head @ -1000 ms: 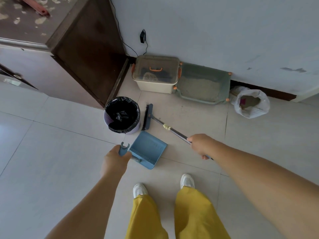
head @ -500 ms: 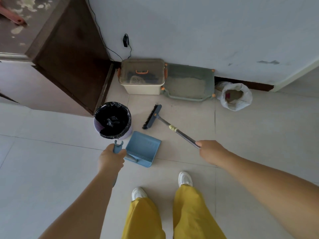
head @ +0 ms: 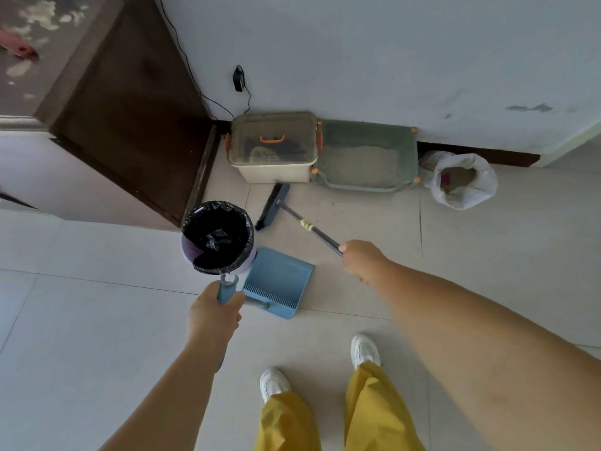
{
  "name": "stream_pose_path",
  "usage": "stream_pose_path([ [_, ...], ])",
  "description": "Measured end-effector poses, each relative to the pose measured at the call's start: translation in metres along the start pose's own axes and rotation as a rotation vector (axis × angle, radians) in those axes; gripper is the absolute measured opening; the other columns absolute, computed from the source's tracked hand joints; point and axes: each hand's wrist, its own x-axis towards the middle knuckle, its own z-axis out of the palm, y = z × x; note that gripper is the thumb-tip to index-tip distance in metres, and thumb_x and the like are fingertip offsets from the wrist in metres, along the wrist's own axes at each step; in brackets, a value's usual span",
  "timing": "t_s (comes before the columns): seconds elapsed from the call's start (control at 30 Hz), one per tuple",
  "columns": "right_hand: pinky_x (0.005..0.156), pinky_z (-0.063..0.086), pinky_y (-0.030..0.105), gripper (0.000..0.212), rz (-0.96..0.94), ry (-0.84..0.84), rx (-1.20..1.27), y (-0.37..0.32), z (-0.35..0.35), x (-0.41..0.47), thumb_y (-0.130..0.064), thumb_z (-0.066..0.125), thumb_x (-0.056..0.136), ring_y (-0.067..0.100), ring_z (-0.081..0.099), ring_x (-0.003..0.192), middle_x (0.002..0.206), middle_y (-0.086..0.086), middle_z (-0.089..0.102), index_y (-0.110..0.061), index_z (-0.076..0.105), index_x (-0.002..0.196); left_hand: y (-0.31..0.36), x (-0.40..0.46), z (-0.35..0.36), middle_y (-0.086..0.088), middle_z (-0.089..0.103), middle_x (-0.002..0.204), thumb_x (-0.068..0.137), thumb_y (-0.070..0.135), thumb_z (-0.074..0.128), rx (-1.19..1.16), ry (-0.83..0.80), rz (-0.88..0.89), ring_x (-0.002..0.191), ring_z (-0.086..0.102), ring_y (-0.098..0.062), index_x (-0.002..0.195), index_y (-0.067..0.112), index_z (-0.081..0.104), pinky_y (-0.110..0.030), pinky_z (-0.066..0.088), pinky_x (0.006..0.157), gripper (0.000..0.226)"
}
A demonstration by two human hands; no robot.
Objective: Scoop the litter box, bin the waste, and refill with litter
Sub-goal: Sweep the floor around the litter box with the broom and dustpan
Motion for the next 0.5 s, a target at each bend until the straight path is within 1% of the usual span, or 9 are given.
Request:
stream_pose_path([
  [0.07,0.073,0.046,0.032,0.042,0.018,-0.009,0.044,0.017,-0.001,0.001,-0.010,0.039,0.094,0.028,0.055,0.084,0.099,0.009,0.053,-0.016,0.051,0.134,0.005,0.003,0.004,-0.009,0.058,0.068,0.087,0.014,0.054,0.027,-0.018,0.012,0.056,0.051,-0.017,0.080,0.016,0.053,-0.024,0.040,0.052,0.008],
  [0.1,0.071,0.045,0.031,0.041,0.026,-0.013,0.055,0.026,0.000,-0.001,-0.010,0.039,0.094,0.027,0.054,0.082,0.097,0.008,0.051,-0.017,0.051,0.133,0.009,0.004,0.006,-0.009,0.058,0.068,0.087,0.014,0.054,0.037,-0.029,0.019,0.056,0.051,-0.017,0.081,0.014,0.054,-0.024,0.039,0.051,0.006],
  [0.2,0.064,0.043,0.028,0.041,0.062,-0.017,0.080,0.052,0.004,-0.009,-0.010,0.040,0.094,0.026,0.052,0.082,0.096,0.007,0.050,-0.018,0.051,0.132,0.018,0.004,0.015,-0.008,0.056,0.068,0.087,0.012,0.054,0.053,-0.067,0.038,0.054,0.050,-0.015,0.084,0.012,0.053,-0.023,0.038,0.050,0.003],
  [0.27,0.054,0.038,0.024,0.042,0.080,-0.014,0.090,0.069,0.007,-0.016,-0.009,0.039,0.094,0.025,0.051,0.082,0.096,0.007,0.049,-0.018,0.049,0.134,0.022,0.005,0.021,-0.007,0.056,0.067,0.087,0.012,0.053,0.068,-0.097,0.060,0.054,0.051,-0.016,0.078,0.015,0.051,-0.023,0.039,0.051,0.009],
  [0.3,0.051,0.035,0.022,0.042,0.092,-0.010,0.105,0.078,0.009,-0.021,-0.009,0.037,0.095,0.024,0.049,0.083,0.097,0.007,0.049,-0.017,0.048,0.135,0.024,0.005,0.023,-0.007,0.056,0.066,0.087,0.013,0.053,0.083,-0.110,0.072,0.054,0.051,-0.016,0.076,0.017,0.050,-0.023,0.039,0.051,0.012],
  [0.37,0.051,0.033,0.021,0.044,0.125,0.003,0.153,0.097,0.015,-0.031,-0.009,0.034,0.096,0.023,0.047,0.085,0.101,0.008,0.052,-0.017,0.046,0.138,0.027,0.006,0.029,-0.006,0.056,0.065,0.087,0.013,0.053,0.099,-0.138,0.090,0.054,0.052,-0.016,0.073,0.021,0.048,-0.024,0.041,0.053,0.016],
  [0.43,0.051,0.034,0.021,0.044,0.164,0.031,0.207,0.111,0.020,-0.040,-0.009,0.033,0.097,0.022,0.049,0.082,0.105,0.009,0.055,-0.018,0.045,0.138,0.030,0.005,0.032,-0.006,0.056,0.064,0.087,0.013,0.054,0.101,-0.156,0.105,0.054,0.051,-0.016,0.072,0.021,0.049,-0.024,0.043,0.055,0.017],
  [0.47,0.053,0.038,0.022,0.044,0.177,0.051,0.227,0.117,0.023,-0.045,-0.010,0.033,0.097,0.022,0.052,0.080,0.108,0.010,0.057,-0.019,0.045,0.139,0.032,0.005,0.034,-0.006,0.056,0.063,0.087,0.013,0.054,0.106,-0.163,0.112,0.054,0.051,-0.016,0.073,0.020,0.049,-0.025,0.043,0.056,0.017],
  [0.5,0.059,0.044,0.025,0.044,0.181,0.072,0.228,0.121,0.026,-0.050,-0.012,0.033,0.098,0.023,0.056,0.083,0.116,0.010,0.058,-0.020,0.045,0.139,0.033,0.004,0.035,-0.006,0.056,0.063,0.087,0.013,0.054,0.112,-0.168,0.117,0.054,0.051,-0.016,0.073,0.019,0.049,-0.025,0.043,0.056,0.016],
])
